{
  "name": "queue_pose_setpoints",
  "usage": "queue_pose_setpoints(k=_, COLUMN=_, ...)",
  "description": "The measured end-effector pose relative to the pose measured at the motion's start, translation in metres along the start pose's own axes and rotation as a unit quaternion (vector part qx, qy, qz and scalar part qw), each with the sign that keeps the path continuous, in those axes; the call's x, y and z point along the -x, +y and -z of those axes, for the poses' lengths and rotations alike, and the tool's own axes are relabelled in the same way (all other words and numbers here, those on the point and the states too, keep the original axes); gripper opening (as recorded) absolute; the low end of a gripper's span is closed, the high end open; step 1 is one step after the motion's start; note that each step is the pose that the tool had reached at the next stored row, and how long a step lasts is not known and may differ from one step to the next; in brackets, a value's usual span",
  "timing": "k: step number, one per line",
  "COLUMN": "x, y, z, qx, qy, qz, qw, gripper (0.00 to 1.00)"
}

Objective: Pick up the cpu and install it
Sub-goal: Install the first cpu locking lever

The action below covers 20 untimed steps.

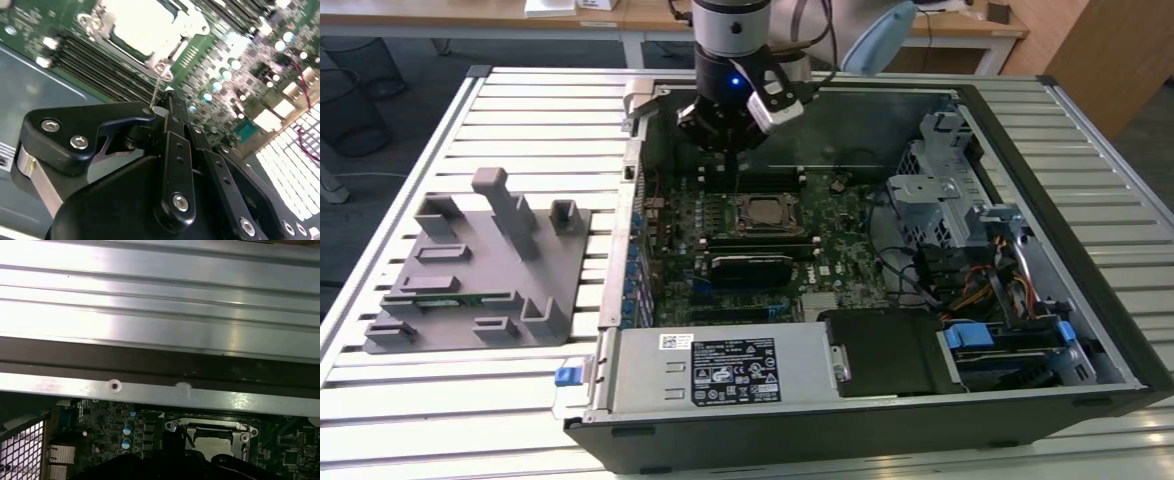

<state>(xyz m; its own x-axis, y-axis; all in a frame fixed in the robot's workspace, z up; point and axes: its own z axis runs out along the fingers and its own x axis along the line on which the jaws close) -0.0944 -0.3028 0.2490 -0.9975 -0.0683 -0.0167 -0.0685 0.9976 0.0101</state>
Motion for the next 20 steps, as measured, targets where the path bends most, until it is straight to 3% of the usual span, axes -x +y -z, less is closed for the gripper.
queue_pose_setpoints(k=5, x=0.0071, y=-0.0005, z=-0.0002, qx=0.0, qy=0.0, qz=0.0, qw=1.0, gripper=0.11)
queue_pose_setpoints(k=9, x=0.0185, y=-0.0013, z=-0.0012, qx=0.0001, qy=0.0, qz=0.0, qw=1.0, gripper=0.11)
queue_pose_setpoints(k=13, x=0.0228, y=-0.0026, z=-0.0036, qx=0.0136, qy=-0.0009, qz=0.0, qw=0.9999, gripper=0.11)
queue_pose_setpoints(k=20, x=0.0245, y=-0.0041, z=-0.0115, qx=0.0203, qy=-0.0018, qz=0.0, qw=0.9998, gripper=0.11)
